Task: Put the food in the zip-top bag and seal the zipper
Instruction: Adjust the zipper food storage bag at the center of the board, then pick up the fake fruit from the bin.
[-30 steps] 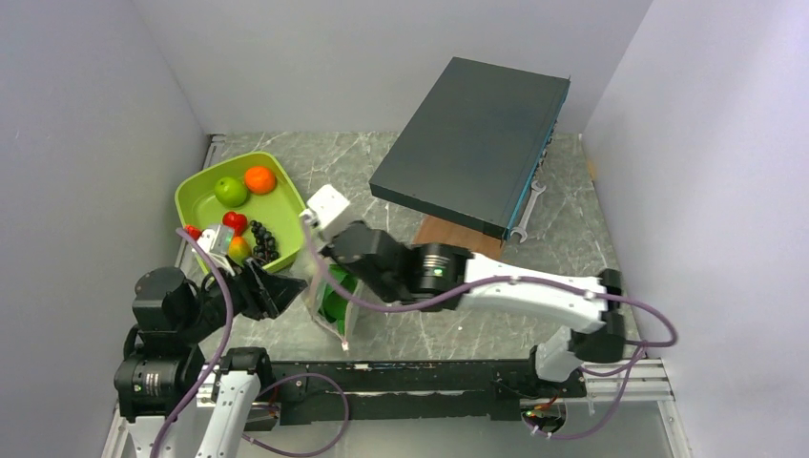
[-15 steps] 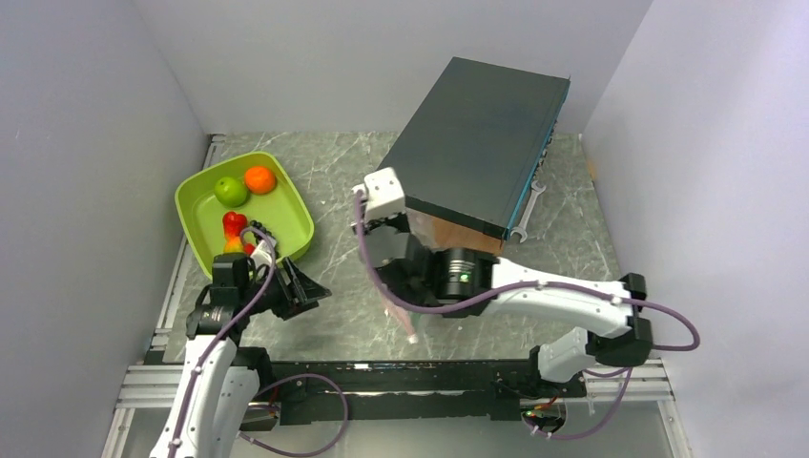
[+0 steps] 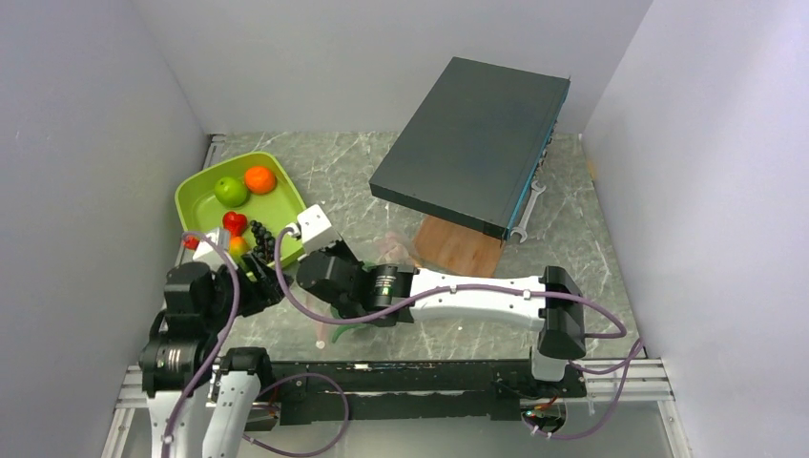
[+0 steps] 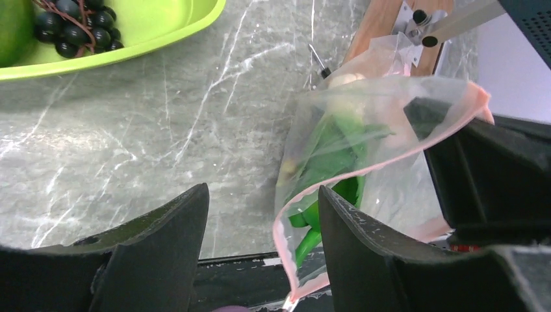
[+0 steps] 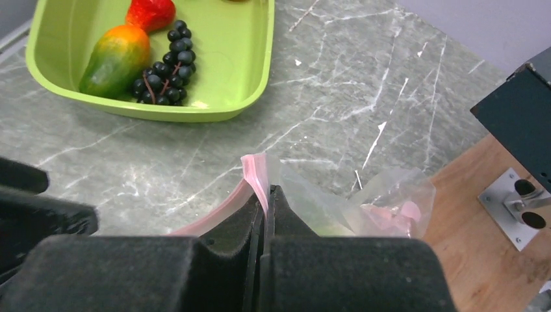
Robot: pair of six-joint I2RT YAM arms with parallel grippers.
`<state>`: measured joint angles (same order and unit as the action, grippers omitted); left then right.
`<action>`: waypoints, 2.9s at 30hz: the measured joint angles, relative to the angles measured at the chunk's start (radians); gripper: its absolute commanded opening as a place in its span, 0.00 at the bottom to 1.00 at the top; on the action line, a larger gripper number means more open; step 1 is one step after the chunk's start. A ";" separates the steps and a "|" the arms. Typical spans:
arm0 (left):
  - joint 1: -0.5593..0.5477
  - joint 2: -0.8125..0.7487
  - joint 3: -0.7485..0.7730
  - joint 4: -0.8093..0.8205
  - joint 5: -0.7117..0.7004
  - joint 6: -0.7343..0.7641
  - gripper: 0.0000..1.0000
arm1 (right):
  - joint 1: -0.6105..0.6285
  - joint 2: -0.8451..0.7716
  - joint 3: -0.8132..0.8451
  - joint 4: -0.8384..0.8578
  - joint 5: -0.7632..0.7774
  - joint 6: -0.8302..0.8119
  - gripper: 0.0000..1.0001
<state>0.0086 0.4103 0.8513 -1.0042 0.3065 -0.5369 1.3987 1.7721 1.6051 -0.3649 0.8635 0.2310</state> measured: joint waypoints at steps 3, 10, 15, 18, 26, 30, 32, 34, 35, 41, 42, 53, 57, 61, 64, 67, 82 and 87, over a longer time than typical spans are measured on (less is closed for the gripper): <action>0.000 -0.071 0.019 -0.037 -0.011 0.003 0.67 | -0.006 -0.011 0.002 0.009 -0.026 -0.001 0.00; -0.002 -0.143 -0.116 0.122 0.290 -0.058 0.70 | -0.016 -0.030 0.021 0.014 -0.047 -0.029 0.00; -0.002 -0.088 -0.165 0.206 0.396 -0.086 0.71 | -0.017 -0.060 0.021 0.029 -0.069 -0.045 0.00; -0.002 -0.026 -0.174 0.263 0.446 -0.085 0.68 | -0.017 -0.079 0.021 0.042 -0.085 -0.048 0.00; -0.002 0.000 -0.175 0.227 0.412 -0.047 0.85 | -0.025 -0.093 0.010 0.080 -0.083 -0.072 0.00; -0.002 -0.075 0.000 0.098 0.242 -0.005 0.92 | -0.039 -0.117 -0.027 0.092 -0.087 -0.074 0.00; -0.002 -0.109 0.093 0.062 0.130 -0.002 0.99 | -0.047 -0.130 -0.042 0.099 -0.089 -0.075 0.00; -0.002 -0.151 0.150 0.041 -0.006 -0.006 1.00 | -0.054 -0.143 -0.054 0.106 -0.090 -0.077 0.00; -0.002 -0.169 0.157 0.034 -0.061 -0.008 1.00 | -0.058 -0.148 -0.058 0.109 -0.093 -0.078 0.00; -0.002 -0.069 0.146 0.003 -0.279 -0.024 1.00 | -0.068 -0.168 -0.085 0.127 -0.134 -0.079 0.00; -0.002 -0.011 0.143 0.008 -0.309 -0.023 1.00 | -0.069 -0.172 -0.090 0.130 -0.142 -0.079 0.00; 0.176 0.605 0.130 0.219 -0.470 0.172 0.94 | -0.069 -0.222 -0.143 0.135 -0.219 -0.070 0.00; 0.262 0.795 0.129 0.288 -0.480 0.249 0.92 | -0.071 -0.238 -0.154 0.141 -0.228 -0.070 0.00; 0.264 0.890 0.098 0.349 -0.486 0.306 0.92 | -0.071 -0.240 -0.158 0.142 -0.242 -0.070 0.00; 0.264 0.928 0.067 0.380 -0.478 0.336 0.93 | -0.071 -0.241 -0.159 0.142 -0.245 -0.070 0.00; 0.264 0.975 0.060 0.397 -0.475 0.355 0.92 | -0.071 -0.241 -0.159 0.142 -0.248 -0.069 0.00; 0.285 1.152 0.108 0.391 -0.443 0.385 0.23 | -0.071 -0.241 -0.159 0.138 -0.270 -0.039 0.00; 0.281 0.999 0.077 0.396 -0.438 0.385 0.13 | -0.071 -0.241 -0.159 0.134 -0.270 -0.037 0.00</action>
<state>0.2893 1.4090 0.9283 -0.6079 -0.1310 -0.1516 1.3273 1.5314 1.4464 -0.2306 0.5930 0.1940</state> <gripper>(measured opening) 0.566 0.007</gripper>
